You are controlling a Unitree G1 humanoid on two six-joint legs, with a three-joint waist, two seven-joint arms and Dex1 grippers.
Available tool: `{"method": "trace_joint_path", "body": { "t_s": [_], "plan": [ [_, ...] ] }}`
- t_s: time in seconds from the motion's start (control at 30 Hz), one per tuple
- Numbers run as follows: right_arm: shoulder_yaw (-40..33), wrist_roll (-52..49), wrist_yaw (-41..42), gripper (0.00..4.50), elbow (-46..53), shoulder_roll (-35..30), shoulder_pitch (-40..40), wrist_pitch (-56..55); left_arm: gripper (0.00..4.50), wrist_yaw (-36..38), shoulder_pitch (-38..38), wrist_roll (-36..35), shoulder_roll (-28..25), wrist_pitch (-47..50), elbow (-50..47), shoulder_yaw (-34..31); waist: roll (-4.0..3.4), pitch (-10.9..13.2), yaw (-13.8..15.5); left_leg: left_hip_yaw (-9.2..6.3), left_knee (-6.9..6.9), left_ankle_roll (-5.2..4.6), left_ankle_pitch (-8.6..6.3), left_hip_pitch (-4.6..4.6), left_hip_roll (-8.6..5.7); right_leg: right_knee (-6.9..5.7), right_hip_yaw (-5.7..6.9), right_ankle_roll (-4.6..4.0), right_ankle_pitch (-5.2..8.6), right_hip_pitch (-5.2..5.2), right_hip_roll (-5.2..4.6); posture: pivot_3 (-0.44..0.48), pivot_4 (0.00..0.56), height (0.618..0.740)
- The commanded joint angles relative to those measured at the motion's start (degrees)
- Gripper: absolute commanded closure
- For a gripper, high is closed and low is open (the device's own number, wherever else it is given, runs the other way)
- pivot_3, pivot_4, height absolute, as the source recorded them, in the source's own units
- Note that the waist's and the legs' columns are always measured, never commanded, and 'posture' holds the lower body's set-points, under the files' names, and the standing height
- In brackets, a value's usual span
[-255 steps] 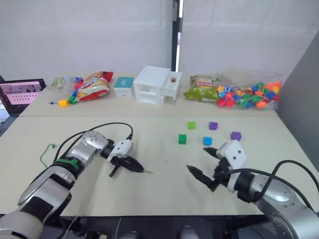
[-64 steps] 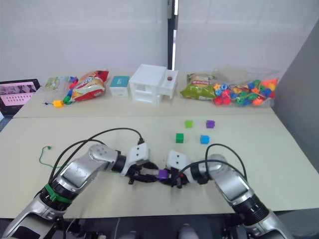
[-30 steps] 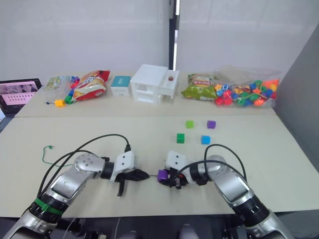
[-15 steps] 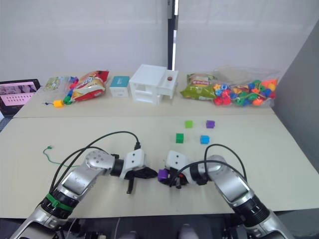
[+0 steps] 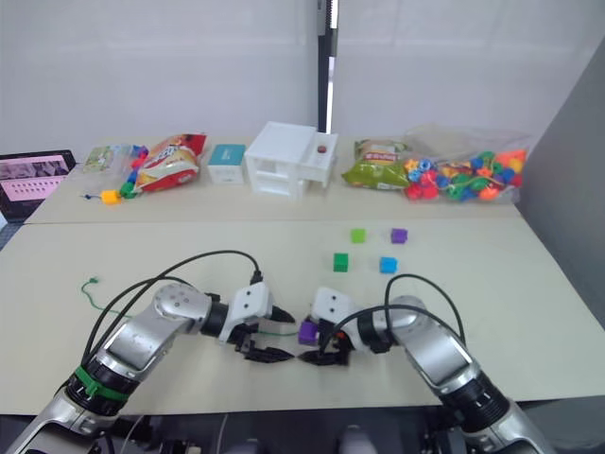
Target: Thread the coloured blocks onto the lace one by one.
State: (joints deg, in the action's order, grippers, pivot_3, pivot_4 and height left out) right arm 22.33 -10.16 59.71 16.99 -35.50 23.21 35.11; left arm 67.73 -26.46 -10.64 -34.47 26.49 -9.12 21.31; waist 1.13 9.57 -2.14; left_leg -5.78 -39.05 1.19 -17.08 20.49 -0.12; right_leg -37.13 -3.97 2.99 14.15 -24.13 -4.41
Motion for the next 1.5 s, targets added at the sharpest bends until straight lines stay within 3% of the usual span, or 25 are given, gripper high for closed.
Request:
{"method": "trace_joint_path", "body": {
  "t_s": [0.03, 0.3, 0.63, 0.67, 1.13, 1.4, 1.5],
  "plan": [
    [-3.6, -1.0, 0.3, 0.0, 3.7, -3.0, -0.9, 0.2, 0.08, -1.7, -2.4, 2.1, 2.4, -1.1, 0.6, 2.2, 0.0, 0.0, 0.4, 0.0, 0.0, 0.0, 0.0, 0.0, -0.01, 0.0, 0.0, 0.0, 0.0, 0.01, -0.01, 0.0, 0.15, 0.74],
    [-4.4, 0.3, -0.2, 0.0, 3.1, -7.3, -3.0, -1.7, 0.08, -2.8, -4.7, 4.6, 8.1, -4.7, 7.9, 5.1, 0.01, 0.0, 0.7, 0.03, -0.03, 0.0, 0.0, 0.01, 0.0, 0.02, -0.01, 0.01, -0.01, 0.0, 0.02, 0.0, 0.15, 0.74],
    [-5.5, 0.9, -1.7, 0.0, 2.2, -8.4, -5.4, -4.2, 3.28, -0.8, -4.7, 2.3, 8.8, -5.3, 8.0, 3.7, 0.01, 0.0, 1.1, 0.03, -0.04, 0.0, 0.0, 0.01, -0.02, 0.03, -0.01, 0.01, -0.01, 0.02, 0.0, 0.0, 0.15, 0.74],
    [-5.5, 0.9, -1.7, 0.0, 2.1, -8.5, -5.7, -4.6, 3.29, -0.7, -4.7, 2.3, 8.7, -5.3, 7.9, 3.7, 0.01, 0.0, 1.1, 0.03, -0.04, 0.0, 0.0, 0.01, -0.02, 0.03, -0.01, 0.01, -0.01, 0.03, 0.0, 0.0, 0.15, 0.74],
    [-5.5, 2.2, -1.5, 4.49, -1.6, -9.2, -5.9, -10.6, 3.29, 0.1, -4.4, 2.1, 7.7, -5.0, 7.4, 2.7, 0.02, 0.0, 1.1, 0.04, -0.05, 0.0, 0.0, -0.03, -0.01, 0.04, -0.01, 0.01, -0.01, 0.08, 0.01, 0.0, 0.15, 0.74],
    [-6.1, 0.5, 0.3, 4.5, -0.5, -9.2, -4.9, -10.9, 3.29, -0.1, -3.1, 1.4, 6.1, -3.8, 6.8, 0.6, 0.02, 0.0, 1.1, 0.04, -0.05, 0.0, 0.0, -0.04, -0.01, 0.03, -0.01, 0.01, -0.01, 0.08, 0.01, 0.0, 0.15, 0.74],
    [-7.7, -0.7, 1.7, 4.5, 1.9, -11.3, -5.0, -9.6, 3.29, 1.6, 1.0, 0.5, -0.2, -5.2, 5.5, -3.5, 0.01, 0.0, 0.5, 0.05, -0.02, 0.0, 0.0, -0.04, 0.02, 0.01, -0.02, 0.01, -0.01, 0.0, 0.03, 0.0, 0.15, 0.74]
  ]
}}
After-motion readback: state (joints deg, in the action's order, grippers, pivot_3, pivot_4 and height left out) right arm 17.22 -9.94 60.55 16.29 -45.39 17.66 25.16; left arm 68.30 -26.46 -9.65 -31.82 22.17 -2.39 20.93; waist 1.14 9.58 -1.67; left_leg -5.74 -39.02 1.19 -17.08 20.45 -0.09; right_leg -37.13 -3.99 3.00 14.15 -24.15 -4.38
